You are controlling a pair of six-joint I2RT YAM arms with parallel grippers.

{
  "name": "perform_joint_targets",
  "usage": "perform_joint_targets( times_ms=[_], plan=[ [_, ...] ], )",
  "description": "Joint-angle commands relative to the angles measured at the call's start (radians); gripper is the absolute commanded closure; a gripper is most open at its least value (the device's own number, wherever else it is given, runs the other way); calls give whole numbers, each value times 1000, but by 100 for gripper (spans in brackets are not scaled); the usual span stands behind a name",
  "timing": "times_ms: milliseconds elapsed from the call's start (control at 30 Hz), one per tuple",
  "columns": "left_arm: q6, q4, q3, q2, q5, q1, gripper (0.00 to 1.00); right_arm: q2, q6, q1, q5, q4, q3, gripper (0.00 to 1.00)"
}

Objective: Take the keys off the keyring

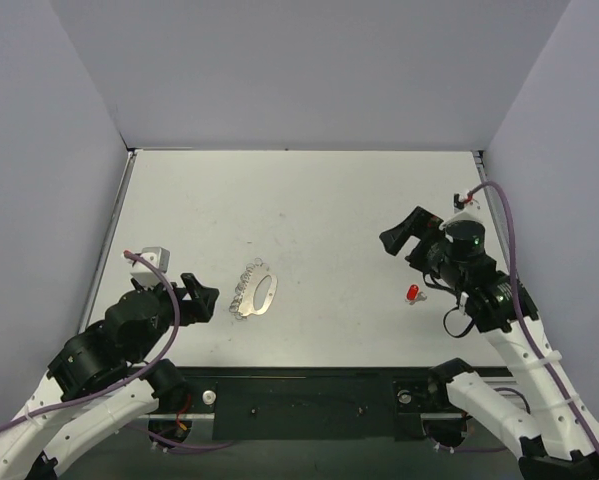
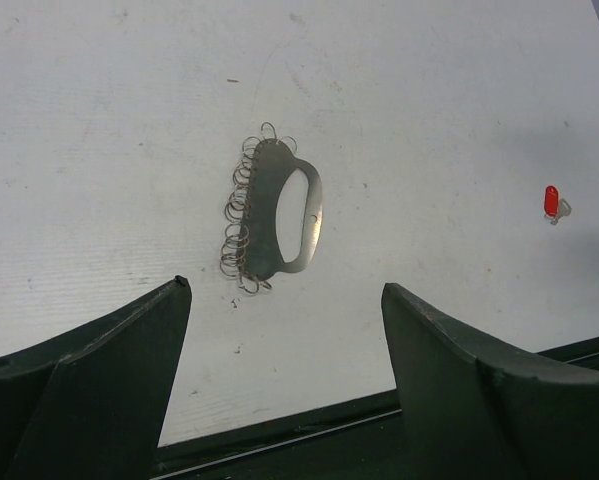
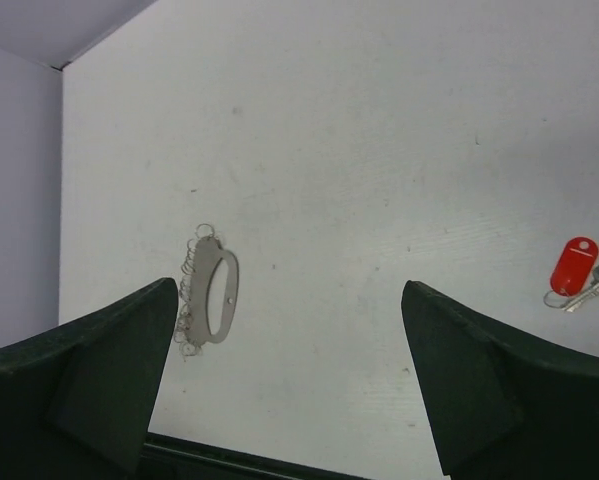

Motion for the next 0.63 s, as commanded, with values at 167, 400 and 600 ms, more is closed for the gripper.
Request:
perform_joint_targets(
  times_ms=[167,400,600],
  plan=[
    [16,47,-1,-18,5,12,13,-144,88,8,-44,256,-136,10],
    [28,61,-4,-14,30,25,13,-224,97,8,-50,248,-186,9],
    [37,72,-9,-5,51,40,13,-247,71,10,-44,202,-188,9]
  ],
)
